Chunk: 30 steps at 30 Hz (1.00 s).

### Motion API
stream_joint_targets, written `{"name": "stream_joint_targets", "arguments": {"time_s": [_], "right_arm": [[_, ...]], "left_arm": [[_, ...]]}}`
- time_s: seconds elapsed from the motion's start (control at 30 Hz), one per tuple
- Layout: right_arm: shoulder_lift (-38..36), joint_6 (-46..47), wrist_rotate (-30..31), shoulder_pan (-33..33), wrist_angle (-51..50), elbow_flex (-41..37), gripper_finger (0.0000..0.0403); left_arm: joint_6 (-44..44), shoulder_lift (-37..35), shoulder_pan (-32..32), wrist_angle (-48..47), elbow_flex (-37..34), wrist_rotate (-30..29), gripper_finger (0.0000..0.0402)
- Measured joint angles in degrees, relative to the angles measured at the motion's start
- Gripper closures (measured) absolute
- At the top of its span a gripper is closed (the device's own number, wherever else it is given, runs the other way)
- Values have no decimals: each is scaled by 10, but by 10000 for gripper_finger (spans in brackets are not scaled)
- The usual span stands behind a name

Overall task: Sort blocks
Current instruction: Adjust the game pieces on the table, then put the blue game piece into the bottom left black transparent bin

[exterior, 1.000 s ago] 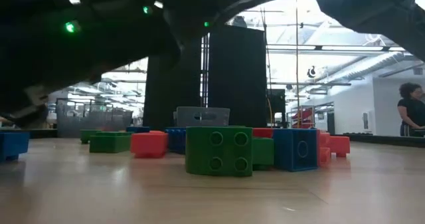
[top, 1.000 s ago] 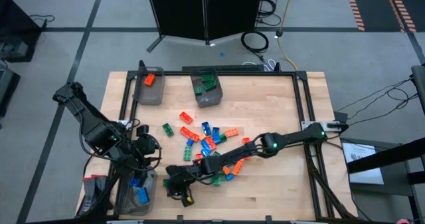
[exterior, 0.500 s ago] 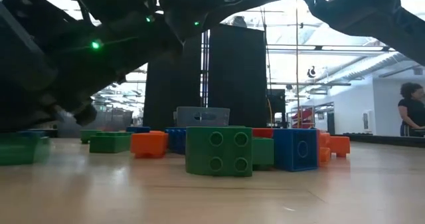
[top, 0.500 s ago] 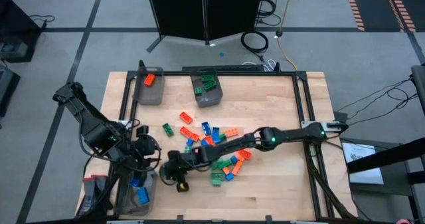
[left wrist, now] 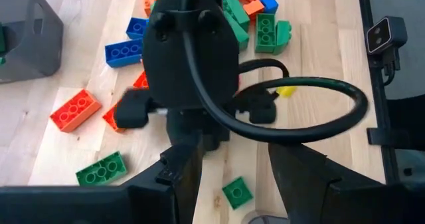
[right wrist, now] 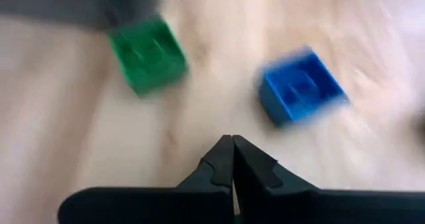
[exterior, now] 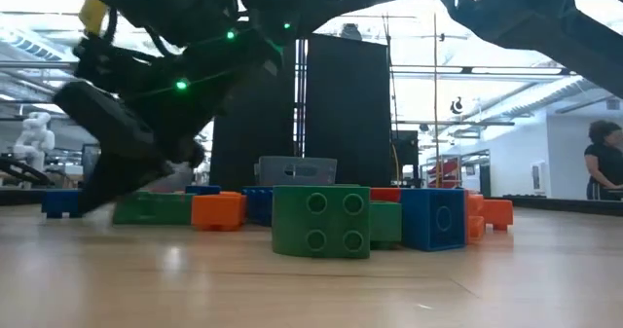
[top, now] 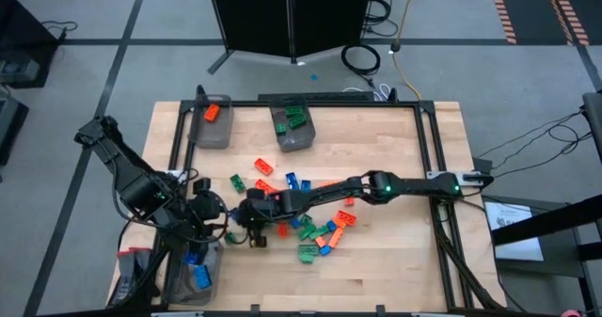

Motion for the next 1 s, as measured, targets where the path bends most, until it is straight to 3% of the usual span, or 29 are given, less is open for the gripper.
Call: {"name": "stream_joint_targets", "arguments": {"time_s": [0.33,0.43,0.57,0.7,0.83,1.0], "right_arm": [[-54,-99,2,8,-14,0,396],[-50,-128,-8,5,-18,-3,366],[-49,-140,-23,-4,-14,-8,294],[-54,-124,-26,-8,-97,-9,224],[-97,-117,-40,-6,-201,-9,187],[-182,-89,-73,5,-342,-7,181]], "left_arm": [[0,0,0,-48,0,-31,229],[-2,0,0,-68,0,-35,229],[-43,-1,0,-130,0,-78,229],[-129,-1,15,-234,0,-118,229],[-216,-4,45,-291,0,-134,229],[-142,-5,95,-252,0,-129,227]]}}
